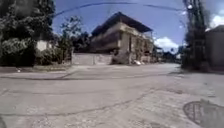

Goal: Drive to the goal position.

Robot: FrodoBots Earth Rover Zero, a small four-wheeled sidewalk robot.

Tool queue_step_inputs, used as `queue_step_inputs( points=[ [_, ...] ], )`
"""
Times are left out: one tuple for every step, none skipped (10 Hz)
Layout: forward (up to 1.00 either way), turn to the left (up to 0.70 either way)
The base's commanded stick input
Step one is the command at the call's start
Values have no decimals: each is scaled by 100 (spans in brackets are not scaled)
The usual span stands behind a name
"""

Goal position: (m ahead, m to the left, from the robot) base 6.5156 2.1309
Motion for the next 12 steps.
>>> queue_step_inputs(
  points=[
    [75,-38],
    [78,-35],
    [77,-35],
    [77,-37],
    [78,-32],
    [81,-32],
    [85,-34],
    [87,-35],
    [90,-36],
    [95,-38],
    [99,-40],
    [100,-40]
  ],
)
